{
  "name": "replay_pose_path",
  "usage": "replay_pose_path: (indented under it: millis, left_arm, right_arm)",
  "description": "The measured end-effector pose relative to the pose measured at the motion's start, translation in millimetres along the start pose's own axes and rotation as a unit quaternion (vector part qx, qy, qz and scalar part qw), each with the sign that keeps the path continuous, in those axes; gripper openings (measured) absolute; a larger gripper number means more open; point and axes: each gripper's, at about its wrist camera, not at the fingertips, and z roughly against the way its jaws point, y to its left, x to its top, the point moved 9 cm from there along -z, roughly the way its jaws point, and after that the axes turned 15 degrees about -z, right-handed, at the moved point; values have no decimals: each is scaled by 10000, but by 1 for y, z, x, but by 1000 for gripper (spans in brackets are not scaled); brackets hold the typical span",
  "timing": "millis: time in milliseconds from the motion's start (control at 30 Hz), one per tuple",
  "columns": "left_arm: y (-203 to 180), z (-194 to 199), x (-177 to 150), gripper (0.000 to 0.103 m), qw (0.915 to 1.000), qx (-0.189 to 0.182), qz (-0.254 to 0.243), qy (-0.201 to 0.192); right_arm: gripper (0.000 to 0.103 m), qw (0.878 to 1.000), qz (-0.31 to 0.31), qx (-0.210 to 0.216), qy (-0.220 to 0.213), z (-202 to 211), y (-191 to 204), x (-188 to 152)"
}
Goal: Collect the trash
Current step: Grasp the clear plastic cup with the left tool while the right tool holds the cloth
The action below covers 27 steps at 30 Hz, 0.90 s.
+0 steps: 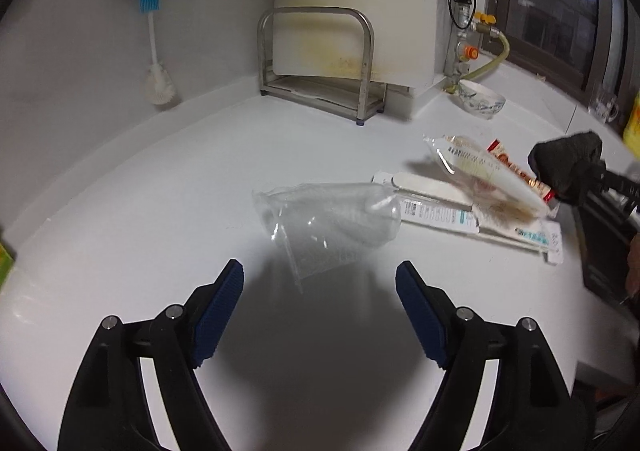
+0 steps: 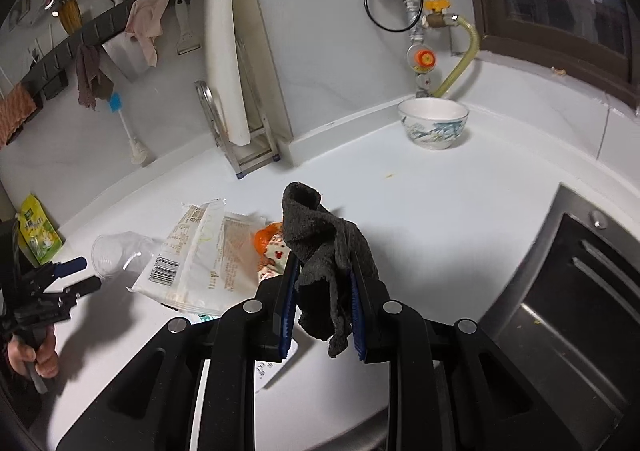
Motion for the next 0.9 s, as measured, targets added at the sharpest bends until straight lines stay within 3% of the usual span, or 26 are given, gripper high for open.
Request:
replay_pose_path:
  millis: [433, 533, 633, 667, 800, 900]
  left_arm:
    - [4, -29, 15, 77, 9960, -672, 570, -108]
    - [0, -30, 20, 72, 9952, -775, 581, -168]
    - [-5, -32, 24, 48, 9921, -1039, 672, -196]
    - [-8, -33, 24, 36, 9907, -1150, 709, -178]
    - [-16, -35, 24, 9, 9903, -1202, 688, -119]
    - [-19, -29, 22, 6, 9921, -1035, 691, -139]
  right_arm:
    - [22, 9996, 237, -63, -156, 9, 10, -1]
    - [22, 9996, 246, -53, -145, 9, 11, -2]
    - [22, 9996, 235, -45, -143, 9, 11, -3]
    - [22, 9996, 231, -41, -141, 9, 11, -3]
    - [22, 9995, 271, -51, -143, 10, 11, -5]
    - [22, 9995, 272, -66, -146, 11, 9, -6]
